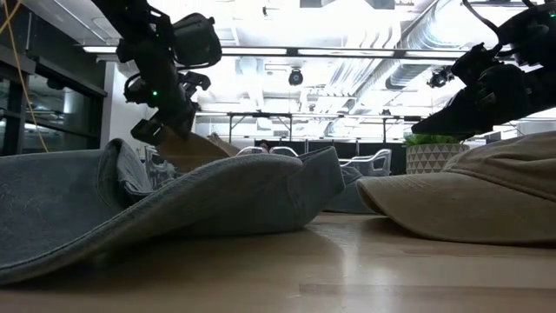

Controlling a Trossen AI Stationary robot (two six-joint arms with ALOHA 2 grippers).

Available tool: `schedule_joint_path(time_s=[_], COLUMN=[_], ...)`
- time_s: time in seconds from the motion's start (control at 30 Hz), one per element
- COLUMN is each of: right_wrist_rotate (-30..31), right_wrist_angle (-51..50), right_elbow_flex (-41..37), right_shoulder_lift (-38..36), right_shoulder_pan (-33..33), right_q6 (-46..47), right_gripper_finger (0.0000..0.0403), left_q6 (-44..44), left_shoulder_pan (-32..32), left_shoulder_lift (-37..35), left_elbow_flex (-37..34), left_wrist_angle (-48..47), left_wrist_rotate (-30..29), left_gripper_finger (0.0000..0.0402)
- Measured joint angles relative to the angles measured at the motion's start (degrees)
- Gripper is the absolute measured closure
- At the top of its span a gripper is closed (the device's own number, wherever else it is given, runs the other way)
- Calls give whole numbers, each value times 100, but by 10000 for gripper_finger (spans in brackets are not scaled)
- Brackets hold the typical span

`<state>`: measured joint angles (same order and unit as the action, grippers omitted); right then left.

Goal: Pick & Place hat
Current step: Put the top brown cap into the left transparent bin, then put the brown cap into the left transparent bin

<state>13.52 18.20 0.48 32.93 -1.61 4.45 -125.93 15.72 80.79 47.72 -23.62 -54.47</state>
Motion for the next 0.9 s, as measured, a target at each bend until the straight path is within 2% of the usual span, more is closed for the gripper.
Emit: schedule_joint_path(time_s=[0.2, 0.4, 0.9], right_wrist_rotate=[0, 0, 0], right_wrist_angle=[0, 0, 0], right_elbow_flex=[1, -1, -1], right_shoulder_lift=[0, 0, 0], right_shoulder_pan=[-1, -2, -2], right_q6=[0, 0, 0], right_gripper_finger=[391, 391, 391], left_q6=[82, 111, 114], left_shoulder_pan=[1, 1, 1], left_shoulder_lift=[0, 0, 0], left_elbow_flex=[0, 0, 0], left_wrist_angle=[-5, -4, 115], left_wrist_rotate=[188, 159, 554], left_gripper_finger=[386, 353, 208])
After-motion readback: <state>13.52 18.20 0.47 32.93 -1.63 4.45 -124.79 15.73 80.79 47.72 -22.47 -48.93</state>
